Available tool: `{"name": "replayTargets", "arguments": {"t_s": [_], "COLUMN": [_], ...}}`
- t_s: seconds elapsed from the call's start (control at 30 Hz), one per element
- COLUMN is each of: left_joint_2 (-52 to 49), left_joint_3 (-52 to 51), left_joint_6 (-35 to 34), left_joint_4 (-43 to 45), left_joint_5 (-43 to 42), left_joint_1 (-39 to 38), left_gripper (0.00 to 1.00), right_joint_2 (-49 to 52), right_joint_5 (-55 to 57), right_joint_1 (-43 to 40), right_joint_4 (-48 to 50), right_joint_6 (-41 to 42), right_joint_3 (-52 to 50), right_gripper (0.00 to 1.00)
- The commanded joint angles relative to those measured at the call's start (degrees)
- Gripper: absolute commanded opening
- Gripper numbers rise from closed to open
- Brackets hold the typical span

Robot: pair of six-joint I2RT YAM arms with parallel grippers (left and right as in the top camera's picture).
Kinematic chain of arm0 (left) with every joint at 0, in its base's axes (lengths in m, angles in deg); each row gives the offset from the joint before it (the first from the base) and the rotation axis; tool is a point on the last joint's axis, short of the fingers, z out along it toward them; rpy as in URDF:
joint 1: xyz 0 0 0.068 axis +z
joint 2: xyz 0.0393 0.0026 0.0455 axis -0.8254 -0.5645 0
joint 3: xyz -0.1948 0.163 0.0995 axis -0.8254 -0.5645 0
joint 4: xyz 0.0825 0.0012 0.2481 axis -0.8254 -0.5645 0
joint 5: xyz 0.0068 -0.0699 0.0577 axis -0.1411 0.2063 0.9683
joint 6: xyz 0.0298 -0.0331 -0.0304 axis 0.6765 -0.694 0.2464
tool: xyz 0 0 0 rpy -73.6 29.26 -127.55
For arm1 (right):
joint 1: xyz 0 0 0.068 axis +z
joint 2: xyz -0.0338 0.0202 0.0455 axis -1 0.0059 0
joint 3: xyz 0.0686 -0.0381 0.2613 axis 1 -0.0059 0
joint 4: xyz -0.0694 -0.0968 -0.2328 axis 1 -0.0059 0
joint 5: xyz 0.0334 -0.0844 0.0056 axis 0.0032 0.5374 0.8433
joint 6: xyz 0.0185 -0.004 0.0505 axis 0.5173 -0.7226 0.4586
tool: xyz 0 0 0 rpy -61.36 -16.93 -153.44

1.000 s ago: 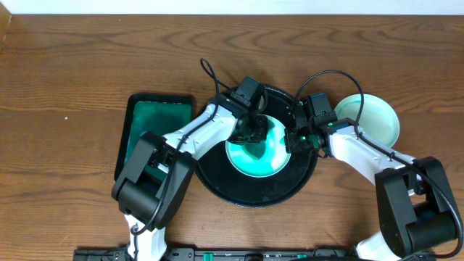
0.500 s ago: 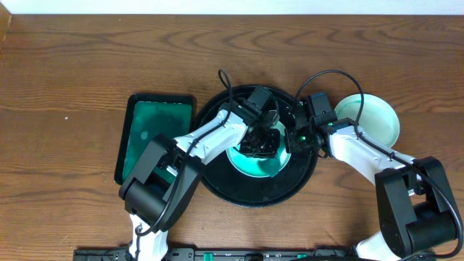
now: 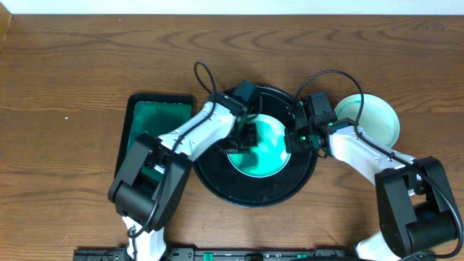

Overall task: Clean dirty plates on tray and stack at the side
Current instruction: 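Scrub the white plate with the sponge in the left gripper, then return the left gripper and sponge to the basin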

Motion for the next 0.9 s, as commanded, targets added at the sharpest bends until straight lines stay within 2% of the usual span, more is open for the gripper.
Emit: {"name": "replayTargets", "arguments": {"t_s": [0.0, 0.2, 0.27, 0.47, 0.57, 0.77, 0.87], "left_joint_2": [-1.3, -1.3, -1.3, -1.3, -0.5, 8.4, 15.1], "left_joint_3": [-1.8, -1.8, -1.8, -1.8, -1.7, -1.7, -1.7], "left_joint_6": [-0.4, 2.5, 2.9, 7.0, 8.9, 11.3, 12.9], "left_joint_4": [0.2, 4.2, 6.1, 11.5, 11.0, 3.4, -1.6], "left_joint_5": [19.2, 18.1, 12.6, -10.8, -16.9, -16.9, -11.9], "left_joint_1": [2.7, 2.2, 1.8, 1.8, 2.8, 8.0, 12.1], "left_gripper": [0.07, 0.07, 0.07, 0.07, 0.07, 0.07, 0.07], "right_joint_2": [1.4, 1.4, 1.4, 1.4, 1.4, 1.4, 1.4], "right_joint_5": [0.2, 0.2, 0.2, 0.2, 0.2, 0.2, 0.2], "right_joint_1": [0.7, 0.7, 0.7, 0.7, 0.7, 0.7, 0.7], "right_joint_4": [-0.5, -0.5, -0.4, -0.5, -0.6, -0.6, -0.6], "right_joint_6": [0.2, 0.2, 0.2, 0.2, 0.2, 0.2, 0.2], "right_joint_3": [-0.1, -0.1, -0.1, -0.1, -0.1, -0.1, -0.1], "right_gripper": [0.01, 0.01, 0.01, 0.01, 0.01, 0.01, 0.01]}}
